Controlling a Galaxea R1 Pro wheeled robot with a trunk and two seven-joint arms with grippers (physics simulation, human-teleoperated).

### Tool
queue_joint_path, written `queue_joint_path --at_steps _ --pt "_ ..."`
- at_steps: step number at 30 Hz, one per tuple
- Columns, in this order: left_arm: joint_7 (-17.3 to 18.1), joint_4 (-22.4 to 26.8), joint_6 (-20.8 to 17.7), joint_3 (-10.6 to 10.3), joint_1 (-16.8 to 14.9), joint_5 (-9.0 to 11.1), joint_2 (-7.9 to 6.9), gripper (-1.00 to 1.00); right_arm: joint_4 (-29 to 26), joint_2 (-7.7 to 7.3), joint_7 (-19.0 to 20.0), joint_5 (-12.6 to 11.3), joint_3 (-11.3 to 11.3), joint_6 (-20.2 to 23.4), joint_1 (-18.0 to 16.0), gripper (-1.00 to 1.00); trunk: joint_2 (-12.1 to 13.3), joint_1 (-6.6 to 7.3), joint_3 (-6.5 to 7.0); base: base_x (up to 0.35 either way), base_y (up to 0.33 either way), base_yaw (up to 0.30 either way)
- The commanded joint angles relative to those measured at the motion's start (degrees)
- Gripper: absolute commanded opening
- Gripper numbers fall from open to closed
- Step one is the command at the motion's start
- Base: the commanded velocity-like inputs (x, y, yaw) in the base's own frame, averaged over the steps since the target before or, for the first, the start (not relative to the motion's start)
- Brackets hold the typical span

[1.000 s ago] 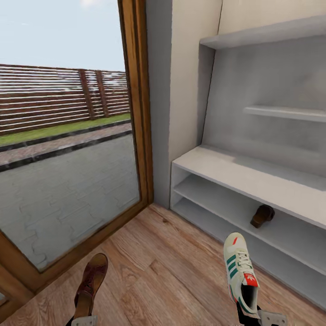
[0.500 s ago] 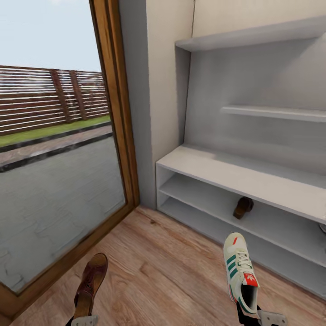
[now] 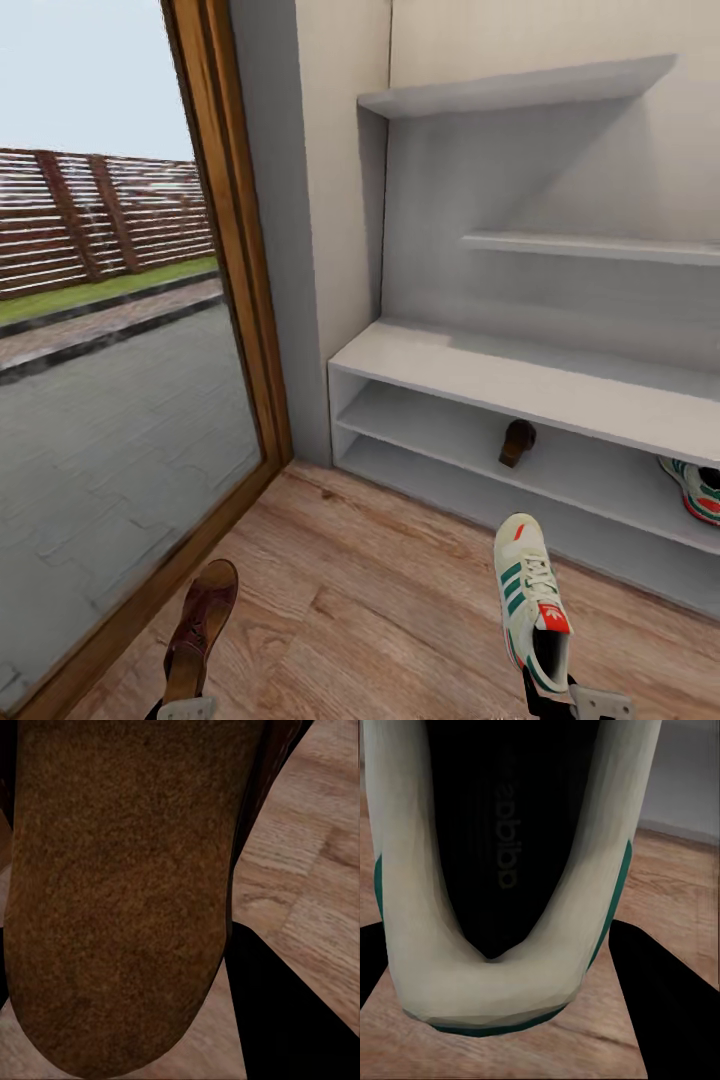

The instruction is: Pick up the two gym shoes and the two sandals from the corridor floor and place them onto the hallstand (shoe rack) in the corridor, making sure they are on the rack and not on the floor. Arrange them so the two gym shoes are next to each other and the two sandals are next to each other.

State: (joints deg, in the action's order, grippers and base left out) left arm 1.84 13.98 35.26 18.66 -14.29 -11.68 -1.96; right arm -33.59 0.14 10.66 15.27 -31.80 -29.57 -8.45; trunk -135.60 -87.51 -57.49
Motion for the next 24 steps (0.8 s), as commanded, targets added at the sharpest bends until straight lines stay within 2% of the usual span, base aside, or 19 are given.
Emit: queue_joint_path --at_steps 1,24 --pt "0.2 -0.1 0.2 0.5 0.0 -0.6 0.02 -1.00 0.0 0.05 0.5 0.3 -0.5 -0.2 -0.1 -1.00 0.0 0.01 -0.03 0.000 0.237 -0.275" --pt "0.2 -0.1 0.2 0.5 0.0 -0.6 0.02 -1.00 0.0 0.09 0.5 0.3 -0.5 -0.2 -0.1 -1.00 0.0 0.01 0.42 0.000 0.014 -0.275"
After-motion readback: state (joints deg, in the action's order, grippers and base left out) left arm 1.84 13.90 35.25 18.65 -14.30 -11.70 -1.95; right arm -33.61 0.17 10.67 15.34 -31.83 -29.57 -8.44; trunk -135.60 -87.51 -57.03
